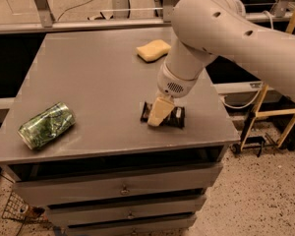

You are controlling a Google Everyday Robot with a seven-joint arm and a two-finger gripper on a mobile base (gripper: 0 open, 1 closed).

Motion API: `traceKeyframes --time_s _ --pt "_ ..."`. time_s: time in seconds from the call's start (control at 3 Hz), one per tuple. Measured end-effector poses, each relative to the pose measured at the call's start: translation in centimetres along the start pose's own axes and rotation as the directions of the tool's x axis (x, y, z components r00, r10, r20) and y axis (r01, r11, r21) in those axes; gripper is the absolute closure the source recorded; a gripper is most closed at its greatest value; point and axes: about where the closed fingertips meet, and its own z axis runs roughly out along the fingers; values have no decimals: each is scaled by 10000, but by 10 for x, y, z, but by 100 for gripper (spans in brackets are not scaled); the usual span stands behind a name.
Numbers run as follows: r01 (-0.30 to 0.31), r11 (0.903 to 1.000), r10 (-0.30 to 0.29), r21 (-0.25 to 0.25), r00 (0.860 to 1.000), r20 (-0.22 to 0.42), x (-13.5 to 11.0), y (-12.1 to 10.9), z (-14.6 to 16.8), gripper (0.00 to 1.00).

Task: Pick rxbar chocolate

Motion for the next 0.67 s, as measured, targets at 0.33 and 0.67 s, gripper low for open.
traceKeyframes --time_s 0.33,0.67 --pt "-2 10000 2 1 10000 2 -2 -1 -6 90" --pt "-52 9977 9 669 9979 645 -2 -23 -42 100"
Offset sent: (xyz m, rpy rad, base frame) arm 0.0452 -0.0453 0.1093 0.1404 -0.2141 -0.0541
